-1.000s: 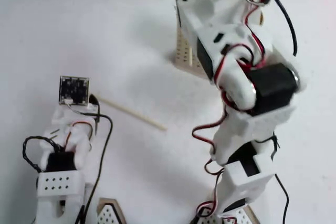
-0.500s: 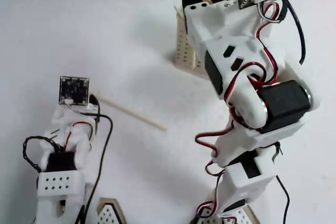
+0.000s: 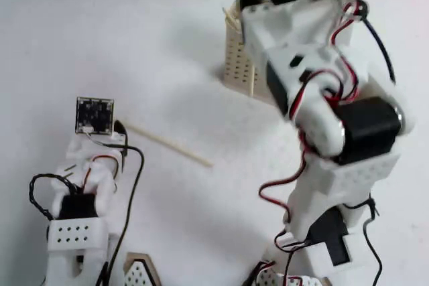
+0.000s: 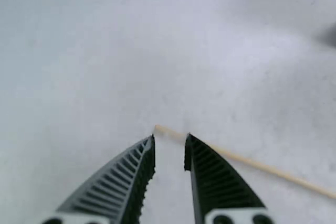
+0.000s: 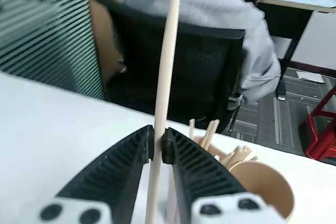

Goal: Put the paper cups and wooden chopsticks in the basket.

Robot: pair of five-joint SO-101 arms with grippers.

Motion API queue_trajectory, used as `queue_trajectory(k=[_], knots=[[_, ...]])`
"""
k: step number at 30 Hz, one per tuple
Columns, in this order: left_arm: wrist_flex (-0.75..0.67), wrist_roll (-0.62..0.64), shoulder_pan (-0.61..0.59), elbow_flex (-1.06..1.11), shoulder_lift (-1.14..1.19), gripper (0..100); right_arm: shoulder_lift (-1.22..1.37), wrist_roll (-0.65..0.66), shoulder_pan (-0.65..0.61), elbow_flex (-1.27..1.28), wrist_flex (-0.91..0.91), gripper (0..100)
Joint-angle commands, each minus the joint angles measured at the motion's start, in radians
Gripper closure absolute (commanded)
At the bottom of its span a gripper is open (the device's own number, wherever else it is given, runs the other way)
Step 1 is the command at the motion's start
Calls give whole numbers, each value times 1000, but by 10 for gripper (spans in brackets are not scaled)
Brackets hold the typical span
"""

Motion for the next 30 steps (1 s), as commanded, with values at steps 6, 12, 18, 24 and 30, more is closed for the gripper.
queue_trajectory(k=[6,12,18,24,30], knots=[[-26,0,-5,-8,-19,891,-31,-35,56,219,-398,981],[-26,0,-5,-8,-19,891,-31,-34,102,517,-832,981],[-26,0,-5,-8,-19,891,-31,2,140,839,-1236,981],[-26,0,-5,-8,-19,891,-31,66,147,1096,-1471,981],[-26,0,-5,-8,-19,891,-31,68,147,1174,-1508,981]])
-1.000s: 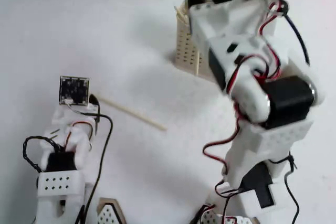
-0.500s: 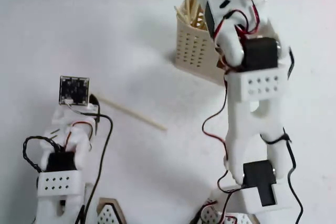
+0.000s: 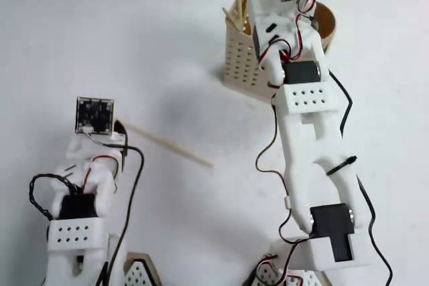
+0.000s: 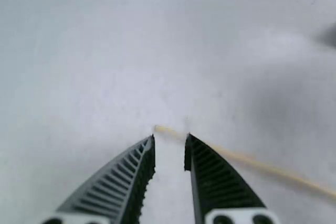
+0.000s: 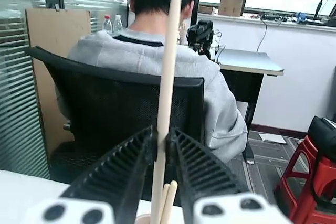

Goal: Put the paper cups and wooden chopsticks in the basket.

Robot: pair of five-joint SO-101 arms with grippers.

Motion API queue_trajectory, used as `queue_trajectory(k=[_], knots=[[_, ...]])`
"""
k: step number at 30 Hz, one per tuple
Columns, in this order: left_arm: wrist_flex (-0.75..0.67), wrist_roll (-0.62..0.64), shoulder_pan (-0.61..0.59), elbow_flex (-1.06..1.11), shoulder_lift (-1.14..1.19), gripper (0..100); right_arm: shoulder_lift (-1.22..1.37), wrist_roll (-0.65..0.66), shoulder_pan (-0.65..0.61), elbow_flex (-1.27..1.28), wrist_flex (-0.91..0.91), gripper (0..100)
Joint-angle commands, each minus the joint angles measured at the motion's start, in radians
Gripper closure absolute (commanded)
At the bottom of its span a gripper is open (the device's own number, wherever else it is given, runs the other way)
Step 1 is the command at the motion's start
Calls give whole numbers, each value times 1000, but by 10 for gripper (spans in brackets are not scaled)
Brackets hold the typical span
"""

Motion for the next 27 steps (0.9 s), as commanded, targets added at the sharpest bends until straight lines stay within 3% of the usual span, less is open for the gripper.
queue_trajectory(k=[1,7,11,16,22,27], knots=[[-26,0,-5,-8,-19,891,-35,12,10,-3,10,975],[-26,0,-5,-8,-19,891,-45,12,8,-5,85,810],[-26,0,-5,-8,-19,891,-108,14,8,-5,142,817],[-26,11,-54,-14,-19,891,-254,117,-61,-5,426,813],[-48,74,-116,-15,-19,890,-366,279,-255,-5,829,814],[-48,75,-120,-15,-19,890,-289,295,-415,2,1087,813]])
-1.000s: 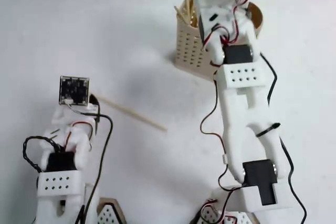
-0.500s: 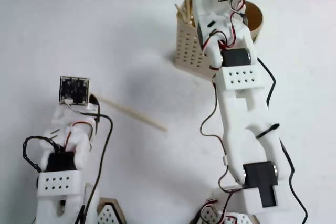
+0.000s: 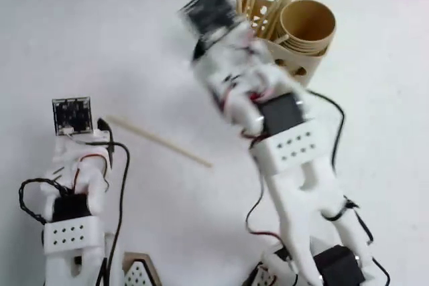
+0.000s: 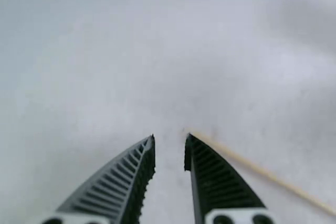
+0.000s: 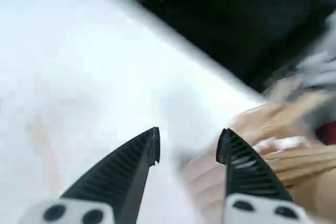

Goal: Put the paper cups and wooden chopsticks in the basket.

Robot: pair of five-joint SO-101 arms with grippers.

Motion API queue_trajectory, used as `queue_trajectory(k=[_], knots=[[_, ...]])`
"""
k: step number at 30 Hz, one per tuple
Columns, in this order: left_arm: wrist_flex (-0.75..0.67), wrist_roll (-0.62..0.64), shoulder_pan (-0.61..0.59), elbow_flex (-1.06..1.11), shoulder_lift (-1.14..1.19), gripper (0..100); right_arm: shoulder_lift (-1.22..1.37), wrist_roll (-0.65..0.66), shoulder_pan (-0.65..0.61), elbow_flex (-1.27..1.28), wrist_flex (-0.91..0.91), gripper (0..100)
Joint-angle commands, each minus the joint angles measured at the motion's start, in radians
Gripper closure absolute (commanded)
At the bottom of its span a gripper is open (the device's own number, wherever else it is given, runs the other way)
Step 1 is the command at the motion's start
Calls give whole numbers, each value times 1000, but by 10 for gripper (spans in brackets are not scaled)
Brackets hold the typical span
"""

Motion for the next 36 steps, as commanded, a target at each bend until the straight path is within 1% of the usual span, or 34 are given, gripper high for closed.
queue_trajectory(k=[1,4,8,13,17,23,27,29,33,36], knots=[[-21,14,-12,-15,-19,890,50,14,-96,-5,156,813],[-21,15,-13,-15,-19,890,153,14,-153,-5,202,812],[-21,17,-21,-17,-21,890,295,14,-216,-9,199,812],[-20,18,-51,-26,-21,890,461,12,-278,-8,116,814],[-20,18,-51,-26,-21,891,593,12,-306,-11,-4,814],[-20,18,-50,-26,-21,891,734,12,-312,-11,-139,814],[-20,18,-48,-26,-21,891,777,12,-292,-11,-188,816],[-20,18,-47,-26,-21,891,791,12,-283,-12,-199,844],[-20,18,-44,-26,-21,891,806,17,-269,-12,-236,986],[-20,17,-44,-26,-21,891,806,17,-248,-12,-232,959]])
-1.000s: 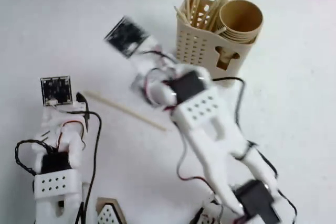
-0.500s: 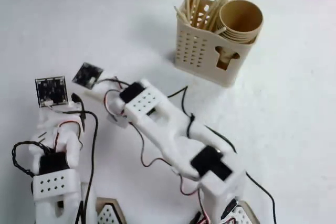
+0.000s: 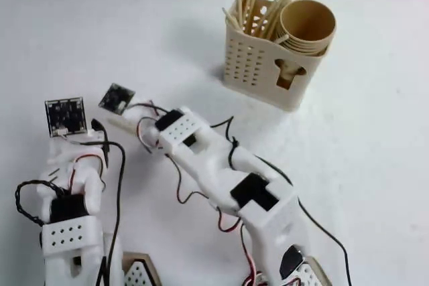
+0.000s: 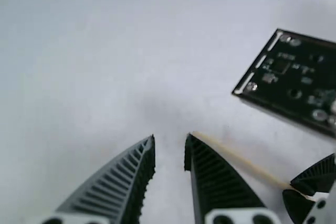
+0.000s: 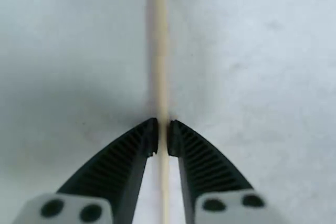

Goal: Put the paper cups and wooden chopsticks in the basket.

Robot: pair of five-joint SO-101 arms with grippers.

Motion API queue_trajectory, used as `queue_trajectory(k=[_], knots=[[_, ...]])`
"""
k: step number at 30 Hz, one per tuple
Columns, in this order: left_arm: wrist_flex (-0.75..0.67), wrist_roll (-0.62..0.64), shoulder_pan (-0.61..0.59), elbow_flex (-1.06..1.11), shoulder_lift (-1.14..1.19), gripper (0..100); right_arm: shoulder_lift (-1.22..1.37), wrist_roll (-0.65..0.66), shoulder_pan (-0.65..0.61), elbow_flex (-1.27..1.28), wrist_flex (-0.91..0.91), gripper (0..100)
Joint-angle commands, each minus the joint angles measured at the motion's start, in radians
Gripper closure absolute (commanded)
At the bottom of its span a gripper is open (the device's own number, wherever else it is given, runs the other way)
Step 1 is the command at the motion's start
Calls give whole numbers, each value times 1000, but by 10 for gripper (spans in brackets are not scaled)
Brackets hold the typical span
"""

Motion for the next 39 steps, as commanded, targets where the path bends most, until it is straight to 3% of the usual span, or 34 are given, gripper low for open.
queue_trajectory(k=[1,16,25,30,39], knots=[[-18,12,-2,-25,-21,891,-12,14,27,-9,-12,960],[-18,9,-1,-25,-21,891,-125,18,134,-9,234,981],[-18,9,-1,-25,-21,891,-154,186,209,-3,400,981],[-18,8,-1,-25,-21,891,-154,199,208,-6,400,977],[-18,8,-1,-25,-21,891,-154,155,189,-11,383,847]])
